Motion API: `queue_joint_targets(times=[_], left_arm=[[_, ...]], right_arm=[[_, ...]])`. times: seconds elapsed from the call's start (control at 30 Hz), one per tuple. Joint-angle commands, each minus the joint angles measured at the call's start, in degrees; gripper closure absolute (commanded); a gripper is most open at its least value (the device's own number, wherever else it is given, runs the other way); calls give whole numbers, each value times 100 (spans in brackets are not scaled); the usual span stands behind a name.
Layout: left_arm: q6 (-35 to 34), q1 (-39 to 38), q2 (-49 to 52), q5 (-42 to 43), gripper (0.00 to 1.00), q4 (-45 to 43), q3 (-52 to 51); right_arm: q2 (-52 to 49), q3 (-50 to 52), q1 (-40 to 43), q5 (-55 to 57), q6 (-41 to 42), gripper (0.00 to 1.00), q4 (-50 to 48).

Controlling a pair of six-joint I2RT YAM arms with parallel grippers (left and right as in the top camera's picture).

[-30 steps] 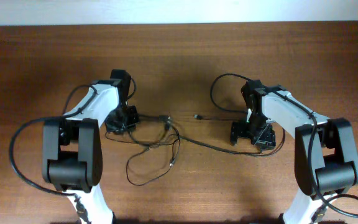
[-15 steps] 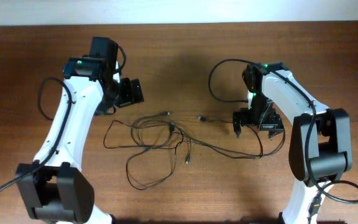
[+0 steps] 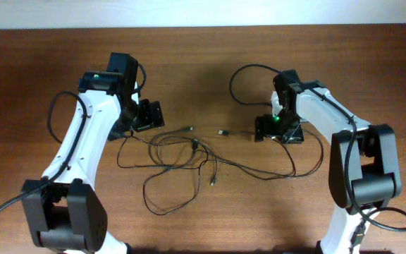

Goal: Untangle cables

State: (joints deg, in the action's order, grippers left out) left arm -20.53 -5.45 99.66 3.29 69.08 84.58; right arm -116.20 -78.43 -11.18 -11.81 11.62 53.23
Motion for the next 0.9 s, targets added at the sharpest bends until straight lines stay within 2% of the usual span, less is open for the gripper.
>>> queue_joint_targets(times=[0.0, 0.17, 0.27, 0.43, 0.57, 0.6, 0.67, 0.73, 0.87], left_arm=[[68, -13, 13, 81, 1, 0, -44], [68, -13, 13, 81, 1, 0, -44], [68, -13, 13, 81, 1, 0, -44], [68, -13, 13, 81, 1, 0, -44], [68, -13, 13, 81, 1, 0, -44], [68, -13, 13, 81, 1, 0, -44], [68, -13, 13, 81, 1, 0, -44], [68, -13, 13, 81, 1, 0, -44], [68, -13, 13, 81, 1, 0, -44]], right_arm=[[-129, 66, -350, -299, -114, 11, -168], [-129, 66, -879, -321, -107, 11, -251], [-129, 66, -1244, -844, -107, 11, -210], [-129, 66, -1484, -1674, -46, 13, -273], [-129, 66, -1510, -1725, -7, 12, -433], [-129, 66, -1510, -2118, 22, 12, -446], [-129, 66, -1510, -4210, -345, 11, -450], [-129, 66, -1513, -4747, -345, 11, -437], [-129, 66, -1582, -4795, 31, 25, -380]])
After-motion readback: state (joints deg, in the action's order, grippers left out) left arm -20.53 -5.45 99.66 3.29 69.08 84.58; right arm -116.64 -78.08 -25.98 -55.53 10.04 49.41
